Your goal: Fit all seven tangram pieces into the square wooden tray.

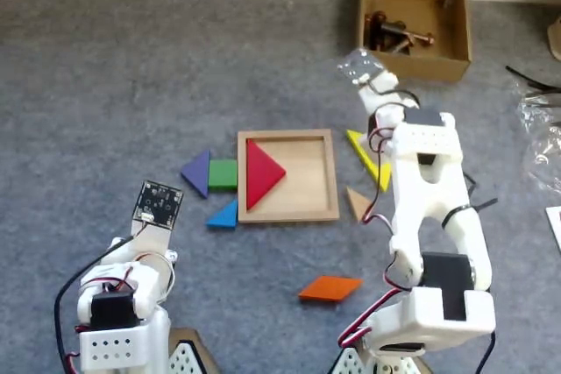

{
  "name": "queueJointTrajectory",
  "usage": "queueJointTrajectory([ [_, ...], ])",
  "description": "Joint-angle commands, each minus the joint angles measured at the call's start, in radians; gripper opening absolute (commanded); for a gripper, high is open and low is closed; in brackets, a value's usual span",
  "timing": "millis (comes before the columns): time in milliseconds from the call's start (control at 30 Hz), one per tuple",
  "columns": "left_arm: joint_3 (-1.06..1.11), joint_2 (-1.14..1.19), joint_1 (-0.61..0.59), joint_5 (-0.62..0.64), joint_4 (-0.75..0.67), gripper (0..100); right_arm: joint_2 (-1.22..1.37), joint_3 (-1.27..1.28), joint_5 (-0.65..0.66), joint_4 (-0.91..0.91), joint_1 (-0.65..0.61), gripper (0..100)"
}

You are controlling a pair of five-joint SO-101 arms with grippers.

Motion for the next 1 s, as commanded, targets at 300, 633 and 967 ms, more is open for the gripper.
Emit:
queueJointTrajectory([
  [300,0.021,-0.007,-0.013,0.008,0.006,1,-0.054,0.022,-0.008,-0.038,0.012,17.3],
  [633,0.021,-0.007,-0.013,0.008,0.006,1,0.035,0.016,-0.008,-0.038,0.01,17.5],
  [967,0.021,-0.007,-0.013,0.008,0.006,1,0.139,0.019,-0.009,-0.136,-0.005,17.5],
])
